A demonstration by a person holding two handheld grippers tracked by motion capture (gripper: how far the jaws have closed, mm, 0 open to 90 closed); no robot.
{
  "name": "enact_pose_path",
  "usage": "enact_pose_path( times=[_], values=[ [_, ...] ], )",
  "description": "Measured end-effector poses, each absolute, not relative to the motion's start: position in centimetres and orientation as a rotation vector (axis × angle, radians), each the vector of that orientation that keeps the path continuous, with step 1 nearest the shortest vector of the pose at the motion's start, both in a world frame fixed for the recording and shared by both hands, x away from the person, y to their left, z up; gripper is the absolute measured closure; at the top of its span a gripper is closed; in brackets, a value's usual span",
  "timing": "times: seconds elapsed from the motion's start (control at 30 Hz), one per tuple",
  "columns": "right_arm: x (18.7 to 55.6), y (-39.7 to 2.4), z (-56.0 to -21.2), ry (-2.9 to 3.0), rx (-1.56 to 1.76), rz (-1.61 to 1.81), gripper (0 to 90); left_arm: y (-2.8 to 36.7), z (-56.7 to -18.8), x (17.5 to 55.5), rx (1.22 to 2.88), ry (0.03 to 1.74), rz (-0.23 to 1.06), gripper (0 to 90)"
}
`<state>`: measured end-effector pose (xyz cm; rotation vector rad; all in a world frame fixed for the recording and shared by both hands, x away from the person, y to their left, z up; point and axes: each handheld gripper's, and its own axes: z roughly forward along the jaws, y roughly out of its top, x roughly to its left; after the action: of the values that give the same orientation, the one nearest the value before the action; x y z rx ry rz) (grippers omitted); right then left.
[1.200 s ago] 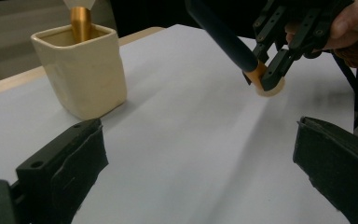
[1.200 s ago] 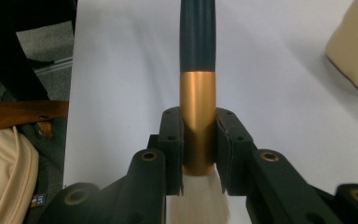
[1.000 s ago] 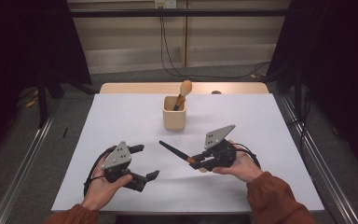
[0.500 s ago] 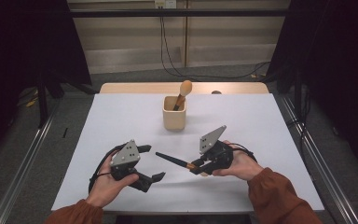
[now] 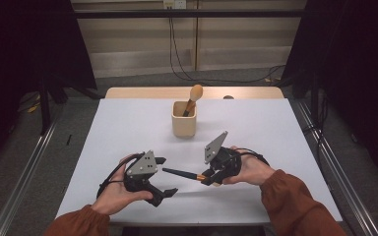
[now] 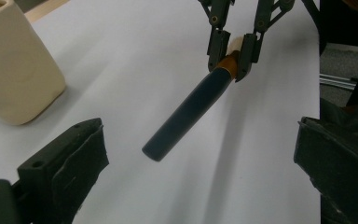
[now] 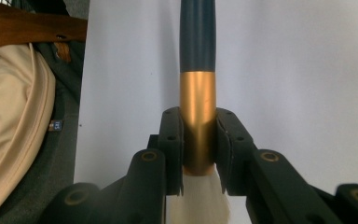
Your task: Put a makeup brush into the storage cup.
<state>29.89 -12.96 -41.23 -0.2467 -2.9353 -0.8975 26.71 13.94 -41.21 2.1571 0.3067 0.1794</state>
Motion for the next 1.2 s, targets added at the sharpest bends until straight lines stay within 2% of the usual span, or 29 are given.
enact_pose_path(
  times=[0.2, 1.1, 1.2],
  values=[
    [30.1, -12.4, -41.1, -2.946, -0.227, -0.818, 74.6, 13.6, -40.8, 27.1, 2.178, 0.283, 0.112, 3.8],
    [31.2, -10.9, -40.6, -3.006, -0.144, -0.585, 74.5, 12.1, -40.8, 29.0, 2.385, 0.27, 0.129, 6.5],
    [31.2, -10.8, -40.8, -2.997, -0.143, -0.575, 74.5, 11.7, -41.1, 29.3, 2.443, 0.266, 0.094, 6.8]
  ],
)
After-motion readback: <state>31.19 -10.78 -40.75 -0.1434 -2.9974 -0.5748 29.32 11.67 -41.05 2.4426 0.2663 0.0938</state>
